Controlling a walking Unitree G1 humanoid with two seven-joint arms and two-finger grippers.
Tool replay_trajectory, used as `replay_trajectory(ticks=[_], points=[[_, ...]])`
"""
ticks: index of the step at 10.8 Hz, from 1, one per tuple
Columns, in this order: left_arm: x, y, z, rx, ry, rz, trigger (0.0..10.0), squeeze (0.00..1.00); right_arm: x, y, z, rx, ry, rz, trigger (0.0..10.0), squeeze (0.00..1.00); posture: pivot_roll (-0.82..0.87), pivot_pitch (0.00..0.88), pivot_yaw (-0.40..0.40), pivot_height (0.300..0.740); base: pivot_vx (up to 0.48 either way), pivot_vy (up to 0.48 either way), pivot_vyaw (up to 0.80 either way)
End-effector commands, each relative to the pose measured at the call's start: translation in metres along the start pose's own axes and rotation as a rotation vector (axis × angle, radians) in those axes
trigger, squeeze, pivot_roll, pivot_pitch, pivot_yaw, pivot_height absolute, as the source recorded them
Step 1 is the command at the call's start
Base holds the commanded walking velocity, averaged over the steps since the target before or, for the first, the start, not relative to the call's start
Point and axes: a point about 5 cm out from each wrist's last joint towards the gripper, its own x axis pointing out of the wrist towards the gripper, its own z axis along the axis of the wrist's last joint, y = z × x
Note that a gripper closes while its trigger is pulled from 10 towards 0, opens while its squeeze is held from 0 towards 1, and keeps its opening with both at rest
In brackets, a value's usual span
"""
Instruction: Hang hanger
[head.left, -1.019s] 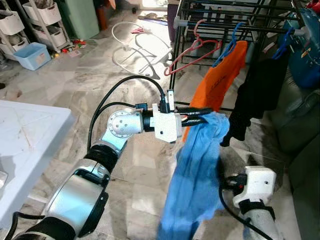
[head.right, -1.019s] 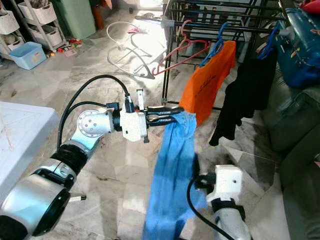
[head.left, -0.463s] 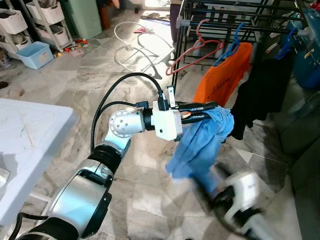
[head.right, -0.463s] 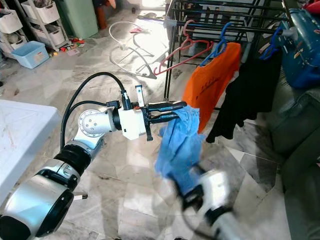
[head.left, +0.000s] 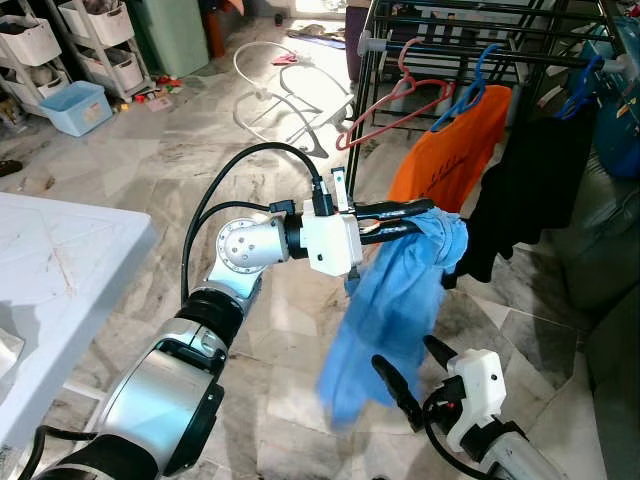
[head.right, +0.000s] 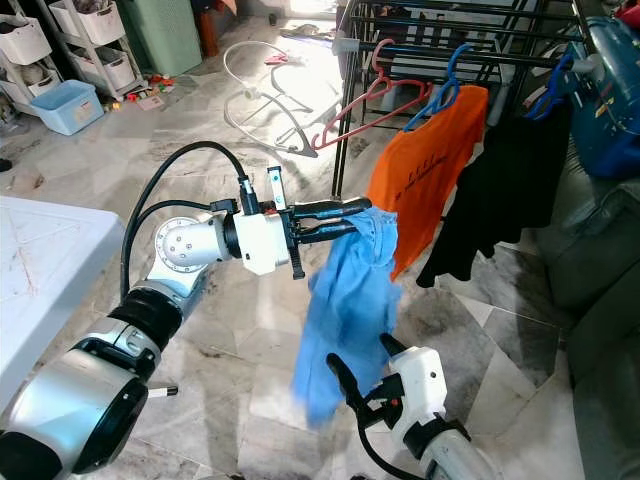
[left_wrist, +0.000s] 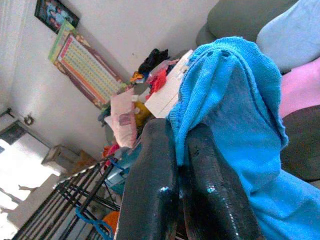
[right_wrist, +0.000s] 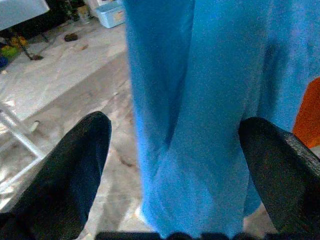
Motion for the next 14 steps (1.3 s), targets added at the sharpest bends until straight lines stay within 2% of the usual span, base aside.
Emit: replay_trajectory(ticks=[1, 2, 3, 4, 5, 7, 8, 10, 11, 12, 13, 14], points=[[0.001, 0.004, 0.001, -0.005, -0.004, 0.011, 10.0, 0.0, -0.002, -0.011, 0.007, -0.031, -0.046, -0.085, 10.0, 0.0, 0.05, 0.135, 0.033, 0.74, 0.0, 0.0, 0.0], [0.001, 0.003, 0.002, -0.001, -0.013, 0.001, 10.0, 0.0, -0.004, -0.022, 0.014, -0.041, -0.089, -0.146, 10.0, 0.0, 0.05, 0.135, 0.032, 0.74, 0.0, 0.0, 0.0], [0.001, -0.003, 0.005, 0.022, -0.039, -0.047, 10.0, 0.0, -0.01, -0.034, 0.019, -0.083, -0.099, -0.155, 10.0, 0.0, 0.06, 0.136, 0.033, 0.74, 0.0, 0.0, 0.0], [-0.004, -0.011, 0.002, 0.009, -0.019, -0.118, 10.0, 0.0, -0.019, -0.046, 0.027, -0.127, -0.08, -0.103, 10.0, 0.0, 0.06, 0.136, 0.034, 0.74, 0.0, 0.0, 0.0], [-0.009, -0.012, -0.001, 0.027, 0.009, -0.144, 10.0, 0.0, -0.03, -0.064, 0.04, -0.148, -0.088, -0.11, 10.0, 0.0, 0.06, 0.137, 0.034, 0.74, 0.0, 0.0, 0.0], [-0.01, -0.009, 0.0, 0.028, 0.008, -0.122, 10.0, 0.0, -0.046, -0.096, 0.049, -0.183, -0.122, -0.268, 10.0, 0.0, 0.06, 0.138, 0.028, 0.74, 0.0, 0.0, 0.0], [-0.009, -0.014, 0.005, 0.021, -0.042, -0.135, 10.0, 0.0, -0.049, -0.101, 0.049, -0.177, -0.111, -0.273, 10.0, 0.0, 0.07, 0.138, 0.026, 0.74, 0.0, 0.0, 0.0], [0.0, -0.02, 0.016, 0.006, -0.134, -0.158, 10.0, 0.0, -0.04, -0.097, 0.042, -0.171, -0.058, -0.17, 10.0, 0.0, 0.08, 0.15, 0.017, 0.74, 0.0, 0.0, 0.0], [0.004, -0.022, 0.023, 0.001, -0.186, -0.17, 10.0, 0.0, -0.026, -0.083, 0.039, -0.126, -0.031, -0.021, 10.0, 0.0, 0.09, 0.154, 0.011, 0.74, 0.0, 0.0, 0.0], [0.008, -0.022, 0.029, 0.01, -0.224, -0.165, 10.0, 0.0, -0.018, -0.073, 0.036, -0.09, -0.008, 0.073, 10.0, 0.0, 0.1, 0.154, 0.006, 0.74, 0.0, 0.0, 0.0], [0.012, -0.02, 0.032, 0.013, -0.245, -0.155, 10.0, 0.0, -0.015, -0.064, 0.03, -0.03, 0.016, 0.154, 10.0, 0.0, 0.1, 0.155, 0.002, 0.74, 0.0, 0.0, 0.0], [0.016, -0.015, 0.038, 0.02, -0.276, -0.131, 10.0, 0.0, -0.016, -0.054, 0.015, 0.011, 0.091, 0.25, 10.0, 0.0, 0.11, 0.155, -0.008, 0.74, 0.0, 0.0, 0.0]])
